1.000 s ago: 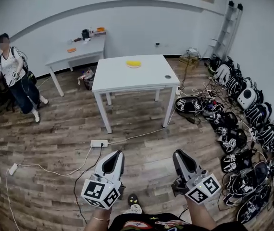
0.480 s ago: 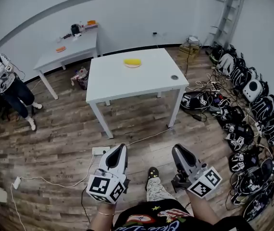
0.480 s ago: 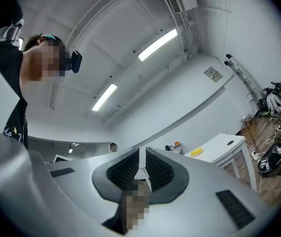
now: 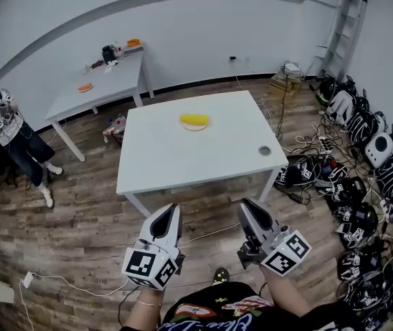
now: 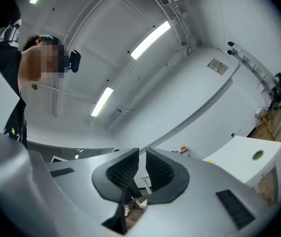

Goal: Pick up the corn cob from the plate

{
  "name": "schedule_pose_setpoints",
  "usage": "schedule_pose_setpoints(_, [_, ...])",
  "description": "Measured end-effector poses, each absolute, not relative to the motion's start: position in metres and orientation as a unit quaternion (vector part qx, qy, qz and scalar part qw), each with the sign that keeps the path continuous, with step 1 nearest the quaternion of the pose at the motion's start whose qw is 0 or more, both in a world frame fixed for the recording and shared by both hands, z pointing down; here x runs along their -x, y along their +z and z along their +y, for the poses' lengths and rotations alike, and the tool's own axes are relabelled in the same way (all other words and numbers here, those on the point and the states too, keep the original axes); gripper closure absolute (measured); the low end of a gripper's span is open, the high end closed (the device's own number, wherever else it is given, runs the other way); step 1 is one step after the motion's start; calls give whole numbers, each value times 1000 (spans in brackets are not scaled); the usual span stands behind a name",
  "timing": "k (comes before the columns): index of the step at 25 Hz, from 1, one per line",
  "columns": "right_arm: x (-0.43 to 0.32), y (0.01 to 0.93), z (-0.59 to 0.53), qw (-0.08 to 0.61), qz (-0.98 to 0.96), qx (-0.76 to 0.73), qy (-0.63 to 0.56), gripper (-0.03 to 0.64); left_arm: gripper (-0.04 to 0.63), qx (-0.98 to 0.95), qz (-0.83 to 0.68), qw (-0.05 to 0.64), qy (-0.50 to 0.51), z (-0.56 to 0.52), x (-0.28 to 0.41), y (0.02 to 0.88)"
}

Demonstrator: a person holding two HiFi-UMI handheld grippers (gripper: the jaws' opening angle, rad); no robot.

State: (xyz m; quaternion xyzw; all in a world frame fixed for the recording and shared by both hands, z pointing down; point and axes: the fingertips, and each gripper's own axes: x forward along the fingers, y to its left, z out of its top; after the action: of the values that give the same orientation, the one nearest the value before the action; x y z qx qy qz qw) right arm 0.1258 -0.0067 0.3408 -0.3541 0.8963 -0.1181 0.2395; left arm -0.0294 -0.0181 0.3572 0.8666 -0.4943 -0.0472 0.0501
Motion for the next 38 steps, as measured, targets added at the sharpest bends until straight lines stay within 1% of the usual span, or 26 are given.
schedule_pose_setpoints(6, [-115,343,-111,217,914,325,-106,590,607,-866,-496,50,-43,-114,18,352])
schedule_pose_setpoints(10, [-105,357,-177,192,919,326,-107,557,607,-859,-507,56,-36,-177,33,363])
schedule_pose_setpoints(12, [-93,359,-215,167,929,316,-93,534,607,-858,-508,60,-42,-214,39,367])
schedule_pose_setpoints(14, [-74,361,-253,126,944,296,-69,474,607,-859,-507,57,-43,-254,44,368])
schedule_pose_setpoints(16, [-55,364,-294,81,956,280,-46,441,607,-860,-505,52,-45,-295,51,367])
schedule_pose_setpoints(20, [-27,376,-394,-9,961,276,-6,415,607,-864,-497,52,-58,-375,68,360])
schedule_pose_setpoints(25, [4,433,-514,-178,949,258,25,394,607,-868,-491,55,-47,-452,93,369])
schedule_pose_setpoints(28, [22,481,-560,-279,938,204,26,381,607,-868,-489,72,-45,-485,111,378])
schedule_pose_setpoints(30, [30,511,-583,-334,927,169,27,373,607,-866,-490,86,-50,-505,123,385])
schedule_pose_setpoints(35, [32,564,-609,-419,900,118,14,368,607,-852,-502,124,-80,-539,155,397])
schedule_pose_setpoints(38, [38,588,-614,-450,888,91,-12,365,608,-845,-511,137,-79,-556,172,409])
